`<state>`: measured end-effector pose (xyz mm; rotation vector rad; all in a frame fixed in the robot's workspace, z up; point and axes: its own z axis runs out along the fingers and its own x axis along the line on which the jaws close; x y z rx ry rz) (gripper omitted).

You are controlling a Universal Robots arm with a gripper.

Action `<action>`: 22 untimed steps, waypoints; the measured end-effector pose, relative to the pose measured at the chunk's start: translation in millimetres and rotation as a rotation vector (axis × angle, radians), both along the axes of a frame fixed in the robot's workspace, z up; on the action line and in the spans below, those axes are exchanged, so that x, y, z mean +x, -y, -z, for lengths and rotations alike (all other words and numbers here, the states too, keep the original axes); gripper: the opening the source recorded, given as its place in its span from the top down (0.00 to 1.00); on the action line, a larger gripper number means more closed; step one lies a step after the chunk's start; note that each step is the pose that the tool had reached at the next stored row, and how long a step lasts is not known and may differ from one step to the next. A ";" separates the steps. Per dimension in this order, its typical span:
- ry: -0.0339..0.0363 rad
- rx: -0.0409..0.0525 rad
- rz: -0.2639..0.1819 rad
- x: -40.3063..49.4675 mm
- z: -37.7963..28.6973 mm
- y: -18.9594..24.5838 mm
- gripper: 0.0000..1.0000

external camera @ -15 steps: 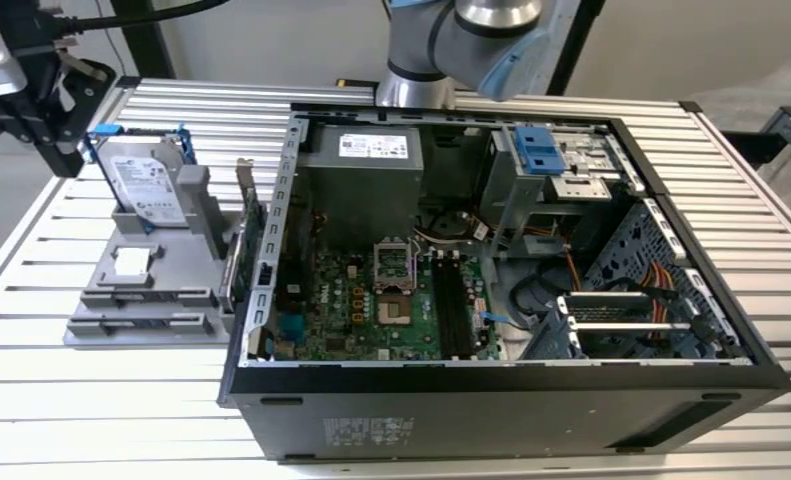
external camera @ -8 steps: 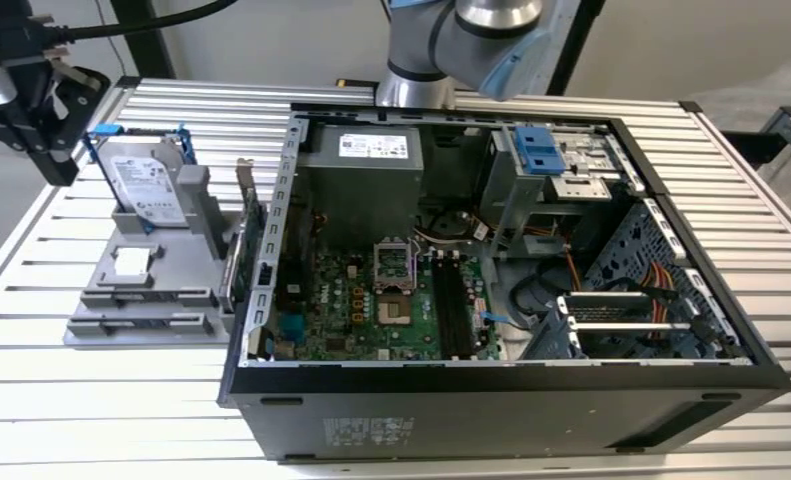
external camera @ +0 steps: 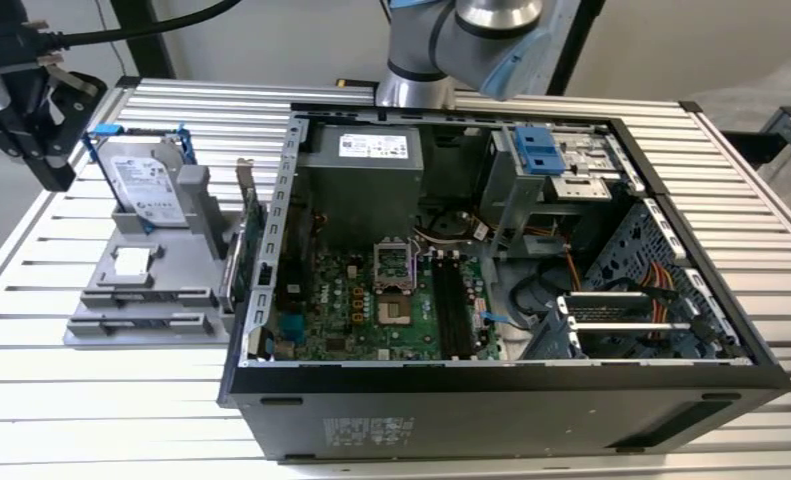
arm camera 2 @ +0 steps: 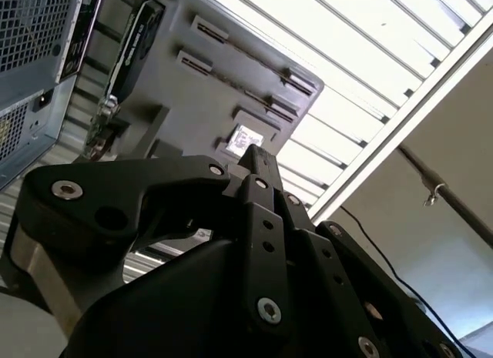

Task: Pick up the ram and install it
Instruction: 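Reach for the ram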

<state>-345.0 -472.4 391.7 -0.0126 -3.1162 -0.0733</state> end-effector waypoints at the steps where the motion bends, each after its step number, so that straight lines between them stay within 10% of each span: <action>1: 0.0000 0.0000 0.000 0.0 0.0 0.0 1.00; 22: 0.0000 0.0000 -0.048 0.0 0.0 0.2 1.00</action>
